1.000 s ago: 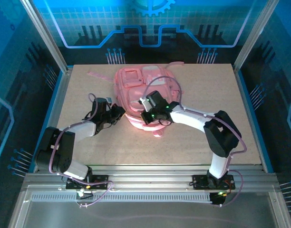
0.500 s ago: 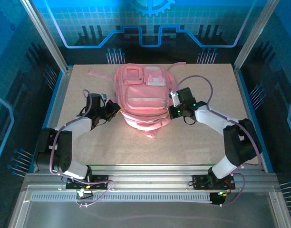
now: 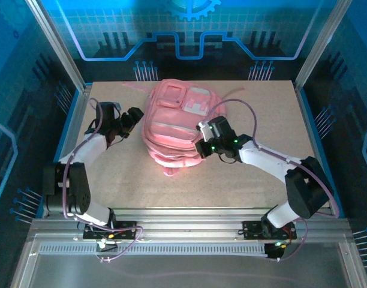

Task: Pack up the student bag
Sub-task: Zip the student bag at the top-center of the table.

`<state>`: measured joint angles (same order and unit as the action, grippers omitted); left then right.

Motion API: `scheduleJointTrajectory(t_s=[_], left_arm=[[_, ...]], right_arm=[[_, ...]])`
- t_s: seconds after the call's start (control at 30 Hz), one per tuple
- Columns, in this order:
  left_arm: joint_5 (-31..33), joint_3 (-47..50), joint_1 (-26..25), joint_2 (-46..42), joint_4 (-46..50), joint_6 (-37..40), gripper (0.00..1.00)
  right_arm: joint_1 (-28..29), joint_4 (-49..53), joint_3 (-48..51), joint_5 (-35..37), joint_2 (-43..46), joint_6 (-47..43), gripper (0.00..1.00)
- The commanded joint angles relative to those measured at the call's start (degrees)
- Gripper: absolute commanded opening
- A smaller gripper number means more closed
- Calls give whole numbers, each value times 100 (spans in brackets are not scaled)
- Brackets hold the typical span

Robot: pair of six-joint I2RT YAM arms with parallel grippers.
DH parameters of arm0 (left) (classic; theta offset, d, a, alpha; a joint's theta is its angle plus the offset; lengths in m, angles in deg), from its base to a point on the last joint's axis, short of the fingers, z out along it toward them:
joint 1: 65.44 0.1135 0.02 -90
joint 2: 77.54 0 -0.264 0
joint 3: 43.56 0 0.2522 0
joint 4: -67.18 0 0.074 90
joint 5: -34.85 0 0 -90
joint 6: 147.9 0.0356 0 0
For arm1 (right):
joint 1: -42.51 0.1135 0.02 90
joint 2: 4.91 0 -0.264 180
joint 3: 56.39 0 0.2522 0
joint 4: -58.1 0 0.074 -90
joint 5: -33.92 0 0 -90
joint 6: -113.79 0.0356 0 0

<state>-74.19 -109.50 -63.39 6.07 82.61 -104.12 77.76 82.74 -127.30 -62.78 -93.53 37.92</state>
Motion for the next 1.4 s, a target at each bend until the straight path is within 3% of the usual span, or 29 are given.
scheduleJointTrajectory(t_s=[0.0,0.13,0.27,0.37,0.57,0.63,0.7,0.77,0.97,1.17,1.3,1.33,1.37], left_arm=[[223,548,-99,-864,342,-397,85],[396,1347,-443,-1587,105,-1113,84],[953,2168,-1115,-1892,-477,-1948,82],[1404,2342,-1491,-1737,-761,-2097,81],[1588,2111,-1680,-765,-1495,-2039,74],[1579,2021,-1698,-365,-1702,-2007,61],[1544,2043,-1693,-17,-1940,-2098,26],[1560,2166,-1691,117,-2180,-2211,0],[1795,2267,-1690,-295,-1707,-1954,0],[1852,2165,-1672,-729,-1228,-1733,0],[1722,2063,-1673,-834,-1133,-1634,0],[1684,2003,-1672,-853,-1067,-1549,1],[1648,1925,-1672,-896,-982,-1423,12]], right_arm=[[252,-407,-559,-315,-481,67,0],[377,-302,-1045,-368,-918,-42,0],[421,-354,-1120,-489,-1057,36,0],[457,-465,-998,-490,-1049,119,0],[475,-582,-693,-510,-978,204,0],[475,-579,-602,-446,-922,174,0],[441,-519,-526,-356,-865,118,0],[357,-462,-429,-316,-788,69,0],[-276,-217,-183,215,-581,-368,0],[-1120,-419,-201,221,-651,-573,0],[-1356,-369,-324,108,-588,-582,0],[-1370,-333,-324,116,-531,-547,0],[-1371,-264,-324,116,-449,-503,0]])
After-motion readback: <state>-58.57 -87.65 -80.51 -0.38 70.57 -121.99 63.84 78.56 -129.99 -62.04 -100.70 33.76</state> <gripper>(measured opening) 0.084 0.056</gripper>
